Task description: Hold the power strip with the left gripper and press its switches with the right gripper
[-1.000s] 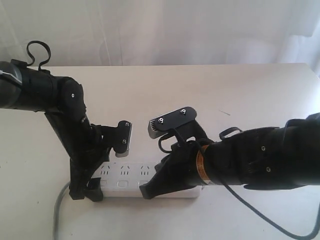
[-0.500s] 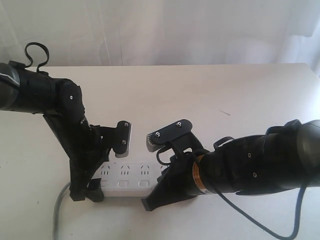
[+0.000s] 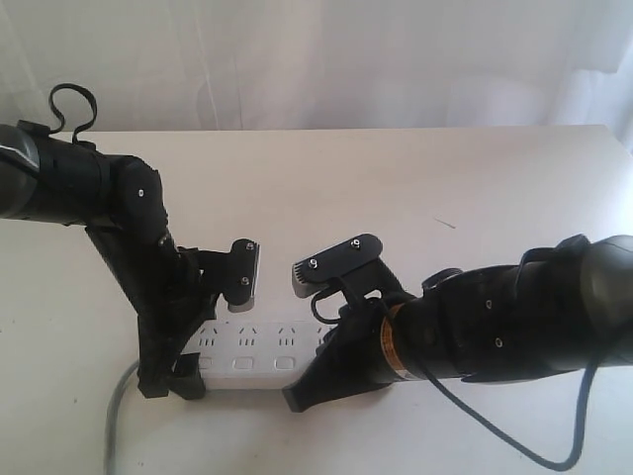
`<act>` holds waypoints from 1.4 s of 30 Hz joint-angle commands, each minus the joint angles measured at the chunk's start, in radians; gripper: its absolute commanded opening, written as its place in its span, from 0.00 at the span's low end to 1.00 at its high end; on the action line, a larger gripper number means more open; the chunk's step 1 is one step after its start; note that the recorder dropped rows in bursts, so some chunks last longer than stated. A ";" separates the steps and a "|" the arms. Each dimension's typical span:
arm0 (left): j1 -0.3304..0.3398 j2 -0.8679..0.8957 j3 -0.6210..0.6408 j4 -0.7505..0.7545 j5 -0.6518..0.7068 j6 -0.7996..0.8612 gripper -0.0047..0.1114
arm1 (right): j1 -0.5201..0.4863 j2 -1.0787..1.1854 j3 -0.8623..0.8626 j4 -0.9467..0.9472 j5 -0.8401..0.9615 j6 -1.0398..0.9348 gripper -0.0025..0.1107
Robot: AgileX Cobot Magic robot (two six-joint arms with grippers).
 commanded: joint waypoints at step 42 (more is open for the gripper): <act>0.002 0.059 0.049 0.053 0.068 -0.027 0.04 | -0.002 -0.278 0.132 -0.012 -0.033 -0.027 0.02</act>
